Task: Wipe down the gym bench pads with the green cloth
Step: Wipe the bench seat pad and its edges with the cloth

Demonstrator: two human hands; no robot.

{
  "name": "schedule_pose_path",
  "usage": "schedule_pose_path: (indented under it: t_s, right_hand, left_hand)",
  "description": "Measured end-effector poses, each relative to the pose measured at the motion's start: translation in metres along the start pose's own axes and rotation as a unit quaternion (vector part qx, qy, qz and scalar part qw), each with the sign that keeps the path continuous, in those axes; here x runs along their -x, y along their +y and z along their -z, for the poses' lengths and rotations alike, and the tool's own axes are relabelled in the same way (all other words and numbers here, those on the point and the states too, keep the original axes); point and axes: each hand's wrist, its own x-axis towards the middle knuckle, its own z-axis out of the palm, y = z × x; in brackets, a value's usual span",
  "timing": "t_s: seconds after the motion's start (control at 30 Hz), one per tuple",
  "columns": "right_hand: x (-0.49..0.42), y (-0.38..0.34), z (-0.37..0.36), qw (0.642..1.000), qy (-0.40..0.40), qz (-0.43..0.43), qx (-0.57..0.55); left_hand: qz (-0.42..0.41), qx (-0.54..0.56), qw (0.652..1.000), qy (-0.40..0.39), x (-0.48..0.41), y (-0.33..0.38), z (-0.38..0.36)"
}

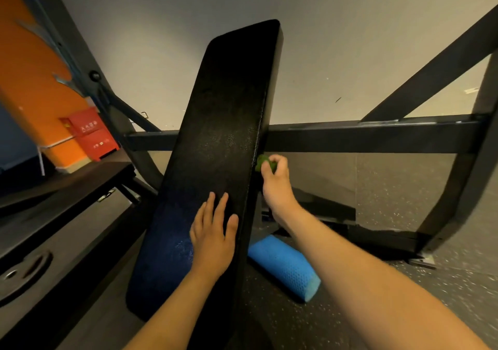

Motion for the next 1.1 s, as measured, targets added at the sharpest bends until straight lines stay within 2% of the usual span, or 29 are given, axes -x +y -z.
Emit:
schedule_pose_path:
  t_s: [0.1,0.2,0.33,0.43,0.57,0.7,0.77,0.83,0.97,1.1]
  right_hand:
    - [-0.002,-0.004,-0.013,1.000,-0.003,-0.005,0.026]
    - [0.017,0.013,-0.026,1.000,0.026,0.011,0.012]
    - [0.054,0.041,-0.035,0.999,0.022,0.029,0.003]
    - [0.083,0.056,-0.035,1.000,0.005,0.031,0.000]
    - [0.119,0.081,-0.027,0.995,-0.066,0.021,0.070]
    - [0.125,0.078,-0.013,0.986,-0.120,0.020,0.117]
    - [0.106,0.066,-0.009,0.993,-0.063,0.014,0.095]
    - [0.080,0.048,-0.011,0.999,0.007,-0.009,0.048]
    - [0.065,0.036,-0.031,0.999,0.010,-0.035,0.039]
    - [0.103,0.068,-0.043,0.999,0.023,-0.018,0.033]
  left_hand:
    - [-0.001,-0.005,1.000,0.019,0.002,-0.002,-0.008]
    - [-0.005,-0.012,0.999,0.038,0.000,-0.002,-0.014]
    - [-0.015,-0.026,0.997,0.072,-0.001,-0.006,-0.020]
    - [-0.017,0.011,0.997,0.070,0.001,-0.007,-0.021]
    - [-0.034,0.074,0.996,0.045,0.004,-0.011,-0.013]
    - [0.018,0.028,0.999,0.026,0.030,-0.012,-0.006]
    - [0.057,0.012,0.998,0.018,0.050,-0.021,-0.005]
    - [0.061,-0.001,0.998,-0.003,0.065,-0.033,-0.010]
    - [0.045,-0.023,0.999,0.013,0.073,-0.041,-0.021]
    - [0.036,-0.015,0.998,0.040,0.071,-0.042,-0.027]
